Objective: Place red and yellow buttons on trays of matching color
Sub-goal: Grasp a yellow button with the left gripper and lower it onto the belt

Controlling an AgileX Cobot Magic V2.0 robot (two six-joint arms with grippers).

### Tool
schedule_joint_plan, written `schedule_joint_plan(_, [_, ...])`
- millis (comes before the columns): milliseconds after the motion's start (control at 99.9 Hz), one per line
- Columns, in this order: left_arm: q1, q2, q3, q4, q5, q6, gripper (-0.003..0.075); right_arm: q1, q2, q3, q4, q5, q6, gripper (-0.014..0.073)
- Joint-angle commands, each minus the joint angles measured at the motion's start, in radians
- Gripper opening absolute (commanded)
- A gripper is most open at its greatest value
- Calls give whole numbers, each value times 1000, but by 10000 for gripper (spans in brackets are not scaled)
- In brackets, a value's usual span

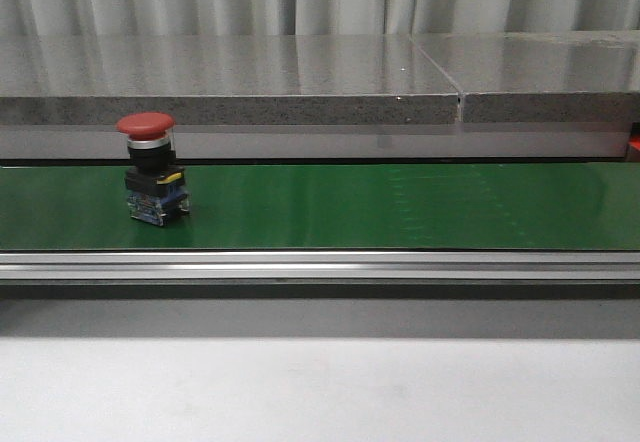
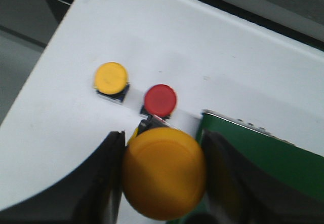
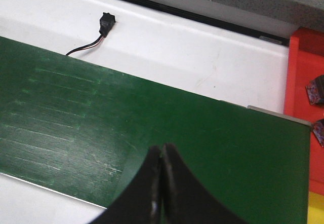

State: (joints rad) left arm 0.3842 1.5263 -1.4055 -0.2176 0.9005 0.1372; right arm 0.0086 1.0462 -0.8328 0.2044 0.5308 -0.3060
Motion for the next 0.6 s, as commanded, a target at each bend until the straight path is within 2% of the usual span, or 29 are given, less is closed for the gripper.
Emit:
schedule_joint_plan(0, [-55,-69,6,-24,-24,5,-19,-1,-20,-25,0,-56,-8,-68])
schedule_joint_plan(350, [-237,-79,163,-46,-70,5,-19,-1,-20,-25,0,-56,-8,-68])
schedule_joint_plan(590, [-261,-79,222,-44,-126,5,-19,-1,-20,-25,0,-56,-8,-68])
